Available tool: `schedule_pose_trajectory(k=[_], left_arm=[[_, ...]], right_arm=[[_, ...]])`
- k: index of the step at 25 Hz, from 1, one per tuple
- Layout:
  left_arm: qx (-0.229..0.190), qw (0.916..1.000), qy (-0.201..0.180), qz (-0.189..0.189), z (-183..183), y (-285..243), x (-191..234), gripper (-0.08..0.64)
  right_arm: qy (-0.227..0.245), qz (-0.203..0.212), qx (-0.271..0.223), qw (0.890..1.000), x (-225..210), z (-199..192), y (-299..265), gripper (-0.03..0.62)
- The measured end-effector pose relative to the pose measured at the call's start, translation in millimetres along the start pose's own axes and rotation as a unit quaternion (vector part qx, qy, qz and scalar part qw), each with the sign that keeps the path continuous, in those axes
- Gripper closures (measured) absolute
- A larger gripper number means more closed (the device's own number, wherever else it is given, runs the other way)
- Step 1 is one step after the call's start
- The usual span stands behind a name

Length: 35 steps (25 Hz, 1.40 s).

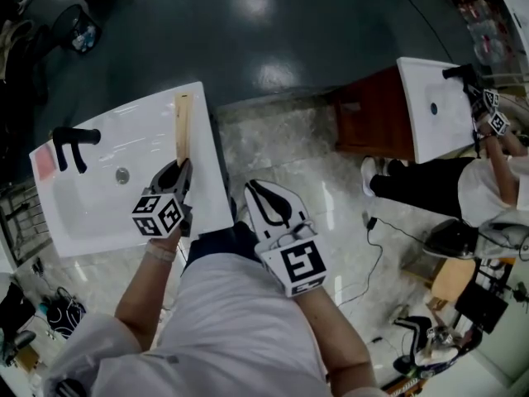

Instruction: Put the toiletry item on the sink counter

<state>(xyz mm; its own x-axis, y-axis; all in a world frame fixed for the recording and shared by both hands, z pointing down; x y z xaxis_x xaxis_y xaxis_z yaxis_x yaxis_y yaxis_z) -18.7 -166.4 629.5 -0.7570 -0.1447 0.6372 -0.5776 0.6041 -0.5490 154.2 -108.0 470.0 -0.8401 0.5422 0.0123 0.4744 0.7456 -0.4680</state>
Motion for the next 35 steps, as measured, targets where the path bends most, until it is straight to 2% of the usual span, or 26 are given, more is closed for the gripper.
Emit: schedule_pose_trajectory(k=[13,21,30,35], left_arm=[[0.023,0.9995,-0.002,0.022,-4.6,-21.6,22.6,0.491],[0.033,0.9991,-0.001,0.027,-9.3,-27.2,22.0,0.454],[0.027,0.9989,-0.013,0.037,-9.6,-27.6,22.2,0.343],[0.022,0.9985,-0.026,0.042,-5.4,-21.2,18.8,0.313]], right_arm=[[-0.006,-0.006,0.013,1.000,-4.9,-5.6,-15.0,0.561],[-0.006,-0.003,0.017,1.000,-5.9,-6.2,-16.1,0.561],[-0.004,-0.007,0.018,1.000,-5.0,-8.1,-10.7,0.561],[-0.005,-0.012,0.013,1.000,-4.5,-5.9,-4.2,0.561]])
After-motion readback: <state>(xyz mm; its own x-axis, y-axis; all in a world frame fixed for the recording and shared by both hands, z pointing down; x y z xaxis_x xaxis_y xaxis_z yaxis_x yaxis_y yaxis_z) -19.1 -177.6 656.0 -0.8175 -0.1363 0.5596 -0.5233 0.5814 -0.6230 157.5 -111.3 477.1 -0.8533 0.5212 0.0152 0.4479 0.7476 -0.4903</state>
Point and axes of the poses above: the fingertips, and each gripper's own axes: y backward along the fingers, x to its left, z out of its top, the point moved 4 cm from there along y, backward along the fingers, and after that the axes turned 14 degrees about y, right-handed, at the moved point
